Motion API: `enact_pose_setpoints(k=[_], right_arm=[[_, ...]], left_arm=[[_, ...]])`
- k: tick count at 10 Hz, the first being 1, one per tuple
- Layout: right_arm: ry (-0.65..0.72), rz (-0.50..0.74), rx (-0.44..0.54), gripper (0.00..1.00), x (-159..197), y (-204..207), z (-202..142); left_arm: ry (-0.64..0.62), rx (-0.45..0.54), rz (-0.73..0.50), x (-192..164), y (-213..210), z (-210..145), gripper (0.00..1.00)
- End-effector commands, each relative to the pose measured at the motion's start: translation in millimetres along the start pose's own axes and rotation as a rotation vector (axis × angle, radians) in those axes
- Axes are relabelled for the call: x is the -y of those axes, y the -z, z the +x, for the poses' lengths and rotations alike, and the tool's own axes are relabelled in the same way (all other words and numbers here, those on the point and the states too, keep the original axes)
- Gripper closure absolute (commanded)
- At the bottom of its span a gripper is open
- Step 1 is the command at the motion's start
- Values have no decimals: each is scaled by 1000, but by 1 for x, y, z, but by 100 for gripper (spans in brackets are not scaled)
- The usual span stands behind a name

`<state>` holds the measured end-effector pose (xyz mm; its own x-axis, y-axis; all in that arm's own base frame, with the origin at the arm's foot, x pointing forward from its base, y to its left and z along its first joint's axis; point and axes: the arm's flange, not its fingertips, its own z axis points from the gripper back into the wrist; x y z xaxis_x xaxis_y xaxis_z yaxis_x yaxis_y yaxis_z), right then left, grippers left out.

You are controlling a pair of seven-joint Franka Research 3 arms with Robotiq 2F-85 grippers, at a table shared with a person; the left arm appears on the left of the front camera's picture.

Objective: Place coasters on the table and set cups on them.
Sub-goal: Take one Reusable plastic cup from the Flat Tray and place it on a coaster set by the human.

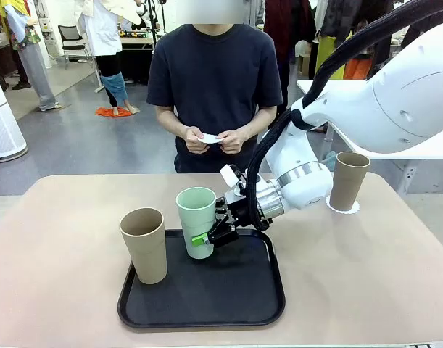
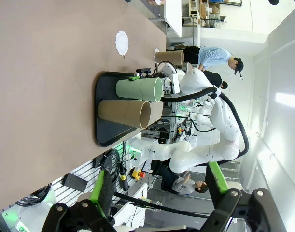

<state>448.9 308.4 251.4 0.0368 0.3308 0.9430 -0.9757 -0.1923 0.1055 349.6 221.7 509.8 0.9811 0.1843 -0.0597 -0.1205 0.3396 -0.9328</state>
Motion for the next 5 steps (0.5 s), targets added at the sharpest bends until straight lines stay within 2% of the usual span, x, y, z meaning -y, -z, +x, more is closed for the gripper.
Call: enact_pose_setpoints(k=[1,2,3,4,5], right_arm=[[8,-18,19,100,2,-1,4],[16,-47,21,37,-1,-6,16],[2,-69,19,21,-6,-11,36],[-11,-88,14,21,-13,-16,64],[-37,-106,14,21,-23,-24,106]], left_arm=[[7,18,-8,1,-1,0,0],[7,18,-8,1,-1,0,0],[7,18,-8,1,-1,0,0],[7,18,-8,1,-1,0,0],[7,18,-8,1,-1,0,0]])
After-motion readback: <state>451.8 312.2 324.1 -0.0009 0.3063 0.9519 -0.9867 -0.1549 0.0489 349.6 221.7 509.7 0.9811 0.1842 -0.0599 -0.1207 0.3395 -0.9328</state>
